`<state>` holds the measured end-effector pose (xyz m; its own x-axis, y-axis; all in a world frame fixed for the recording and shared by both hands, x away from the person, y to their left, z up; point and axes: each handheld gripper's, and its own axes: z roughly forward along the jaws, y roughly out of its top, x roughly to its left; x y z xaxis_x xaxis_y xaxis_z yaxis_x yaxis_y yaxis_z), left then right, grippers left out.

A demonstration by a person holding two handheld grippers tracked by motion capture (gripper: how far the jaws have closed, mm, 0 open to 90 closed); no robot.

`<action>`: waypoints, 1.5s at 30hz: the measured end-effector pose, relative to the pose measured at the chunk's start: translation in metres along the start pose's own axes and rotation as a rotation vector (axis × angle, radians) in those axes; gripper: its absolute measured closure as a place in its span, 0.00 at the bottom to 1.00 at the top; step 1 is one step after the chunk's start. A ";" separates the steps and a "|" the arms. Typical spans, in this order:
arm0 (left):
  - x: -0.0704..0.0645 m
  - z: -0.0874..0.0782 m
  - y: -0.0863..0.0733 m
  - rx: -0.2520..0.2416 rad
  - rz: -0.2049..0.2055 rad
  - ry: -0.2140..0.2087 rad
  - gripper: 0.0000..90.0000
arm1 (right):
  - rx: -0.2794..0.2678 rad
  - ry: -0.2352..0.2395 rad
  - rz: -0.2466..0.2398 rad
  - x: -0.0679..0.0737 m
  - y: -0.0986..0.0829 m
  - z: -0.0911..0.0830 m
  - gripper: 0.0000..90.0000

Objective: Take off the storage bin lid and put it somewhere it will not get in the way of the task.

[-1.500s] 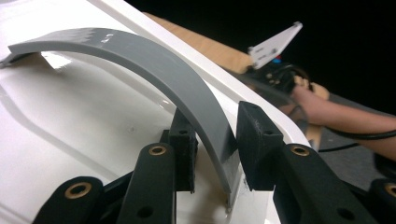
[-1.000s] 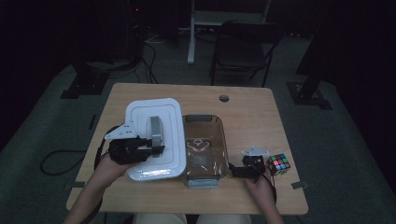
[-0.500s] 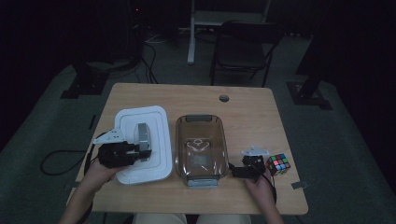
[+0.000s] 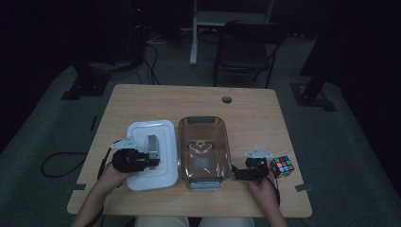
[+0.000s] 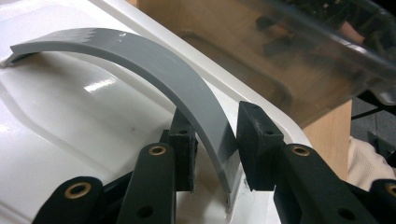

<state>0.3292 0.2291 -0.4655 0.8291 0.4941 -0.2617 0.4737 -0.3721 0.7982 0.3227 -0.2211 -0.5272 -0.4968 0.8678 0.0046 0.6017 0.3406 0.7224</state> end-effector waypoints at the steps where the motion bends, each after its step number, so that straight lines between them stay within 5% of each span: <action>1: 0.001 0.003 -0.001 0.003 -0.002 -0.004 0.77 | 0.000 0.000 0.000 0.000 0.000 0.000 0.14; 21: 0.018 0.039 -0.016 0.065 -0.015 -0.010 0.77 | 0.000 0.000 0.001 0.000 0.000 0.000 0.14; 31: 0.031 0.050 -0.022 0.071 -0.089 -0.022 0.73 | -0.001 0.000 0.001 0.000 0.000 0.000 0.14; 34: 0.030 0.048 -0.019 0.072 -0.082 -0.010 0.59 | -0.001 0.000 0.001 0.000 0.000 0.000 0.14; 45: 0.026 0.036 -0.016 0.062 -0.090 0.069 0.31 | -0.001 0.000 0.001 0.000 0.000 0.000 0.14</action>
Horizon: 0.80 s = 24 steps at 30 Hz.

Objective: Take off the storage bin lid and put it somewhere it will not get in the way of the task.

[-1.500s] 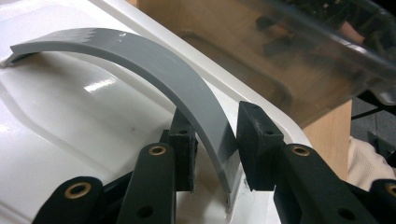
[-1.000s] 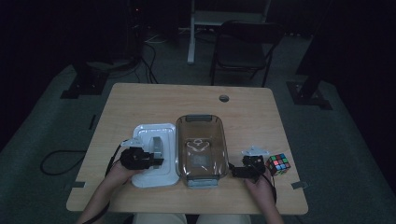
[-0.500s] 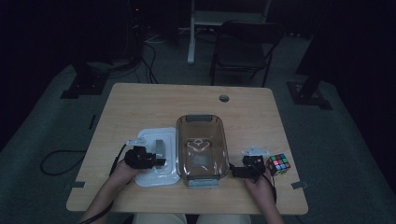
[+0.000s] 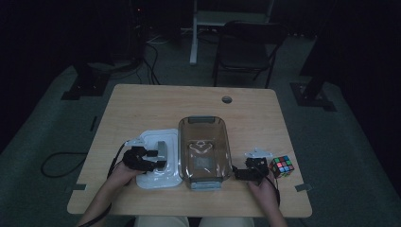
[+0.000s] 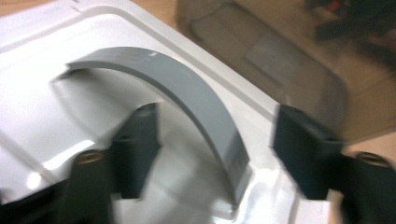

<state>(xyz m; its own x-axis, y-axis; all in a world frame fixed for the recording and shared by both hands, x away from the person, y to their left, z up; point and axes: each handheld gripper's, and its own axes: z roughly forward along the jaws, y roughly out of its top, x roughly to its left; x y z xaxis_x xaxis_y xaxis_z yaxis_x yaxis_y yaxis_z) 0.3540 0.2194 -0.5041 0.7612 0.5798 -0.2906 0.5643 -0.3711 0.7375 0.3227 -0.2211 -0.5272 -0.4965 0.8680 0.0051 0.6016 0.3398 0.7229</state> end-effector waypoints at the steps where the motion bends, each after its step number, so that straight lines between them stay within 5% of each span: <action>1: -0.001 -0.002 0.000 -0.003 0.004 0.015 0.31 | 0.000 0.000 0.000 0.000 0.000 0.000 0.14; 9: -0.008 -0.019 -0.003 -0.041 0.003 0.082 0.11 | -0.001 0.000 0.000 0.000 0.000 0.000 0.14; 13: -0.010 -0.027 -0.007 -0.044 0.006 0.120 0.11 | -0.001 0.000 -0.001 0.000 0.000 0.000 0.14; 18: -0.010 -0.035 -0.013 -0.037 -0.016 0.118 0.02 | -0.001 0.000 -0.001 0.000 0.000 0.000 0.14; 24: -0.011 -0.043 -0.023 -0.037 -0.029 0.198 0.02 | -0.001 0.000 -0.001 0.000 0.000 0.000 0.14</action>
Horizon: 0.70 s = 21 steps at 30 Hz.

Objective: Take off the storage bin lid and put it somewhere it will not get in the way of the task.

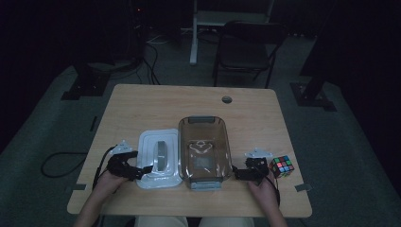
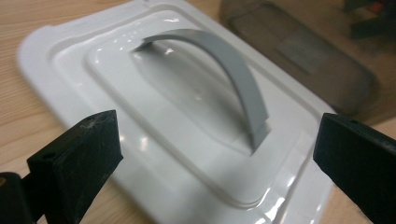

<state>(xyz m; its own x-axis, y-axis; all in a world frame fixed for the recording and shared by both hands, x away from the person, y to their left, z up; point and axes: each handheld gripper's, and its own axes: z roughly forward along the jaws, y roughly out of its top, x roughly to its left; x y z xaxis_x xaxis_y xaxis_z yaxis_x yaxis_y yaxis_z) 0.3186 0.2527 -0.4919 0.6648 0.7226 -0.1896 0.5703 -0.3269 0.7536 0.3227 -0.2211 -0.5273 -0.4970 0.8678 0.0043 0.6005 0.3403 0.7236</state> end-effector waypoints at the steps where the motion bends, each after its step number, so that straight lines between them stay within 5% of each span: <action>1: 0.001 -0.002 -0.003 -0.004 -0.009 0.015 0.02 | 0.000 0.000 0.000 0.000 0.000 0.000 0.14; 6: 0.003 -0.008 -0.007 -0.021 -0.020 0.048 0.02 | 0.000 0.000 0.000 0.000 0.000 0.000 0.14; 14: 0.011 -0.020 -0.021 -0.051 -0.084 0.255 0.02 | 0.000 0.000 0.000 0.000 0.000 0.000 0.14; 21: 0.016 -0.020 -0.029 -0.032 -0.117 0.335 0.02 | 0.000 0.000 0.000 0.000 0.000 0.000 0.14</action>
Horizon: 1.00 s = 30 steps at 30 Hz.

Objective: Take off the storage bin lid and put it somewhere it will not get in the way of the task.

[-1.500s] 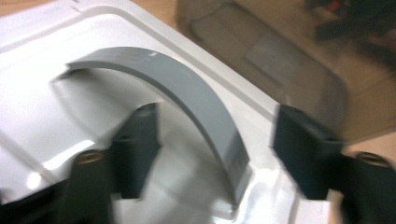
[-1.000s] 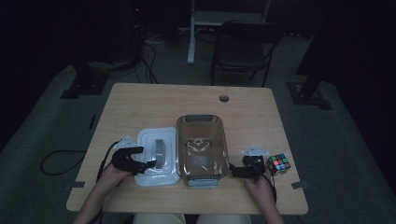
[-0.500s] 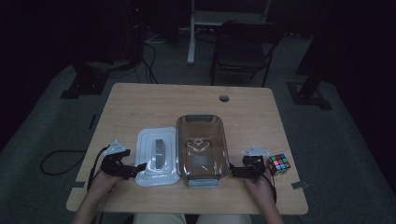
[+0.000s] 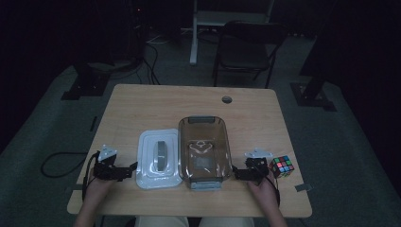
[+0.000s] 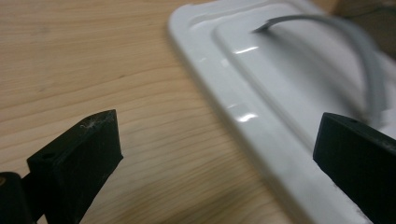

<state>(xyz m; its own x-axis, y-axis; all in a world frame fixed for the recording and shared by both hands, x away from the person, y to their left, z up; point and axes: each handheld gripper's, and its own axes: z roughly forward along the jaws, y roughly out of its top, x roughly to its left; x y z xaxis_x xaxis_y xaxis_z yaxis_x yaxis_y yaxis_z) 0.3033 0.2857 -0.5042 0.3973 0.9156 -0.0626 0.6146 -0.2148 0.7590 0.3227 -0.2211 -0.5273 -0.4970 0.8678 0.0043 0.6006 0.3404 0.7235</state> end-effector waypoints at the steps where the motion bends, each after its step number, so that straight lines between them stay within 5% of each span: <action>1: 0.000 0.001 -0.001 0.008 -0.004 0.020 0.02 | 0.000 0.000 0.000 0.000 0.000 0.000 0.14; 7: 0.008 0.004 -0.005 0.037 -0.066 0.122 0.02 | 0.000 0.000 0.000 0.000 0.000 0.000 0.14; 11: 0.014 0.008 -0.009 0.098 -0.098 0.233 0.02 | 0.000 0.000 0.000 0.000 0.000 0.000 0.14; 20: 0.019 0.013 -0.011 0.116 -0.154 0.262 0.02 | 0.000 0.000 0.000 0.000 0.000 0.000 0.14; 30: 0.017 0.014 -0.012 0.100 -0.163 0.275 0.02 | 0.001 -0.011 0.011 0.001 0.000 0.000 0.14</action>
<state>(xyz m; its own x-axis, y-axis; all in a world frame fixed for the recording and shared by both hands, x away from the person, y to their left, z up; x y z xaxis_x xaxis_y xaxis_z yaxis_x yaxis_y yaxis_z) 0.3121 0.2991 -0.5235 0.0977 0.9952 0.0100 0.7242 -0.0780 0.6852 0.3225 -0.2198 -0.5272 -0.4833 0.8754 0.0042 0.6066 0.3314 0.7226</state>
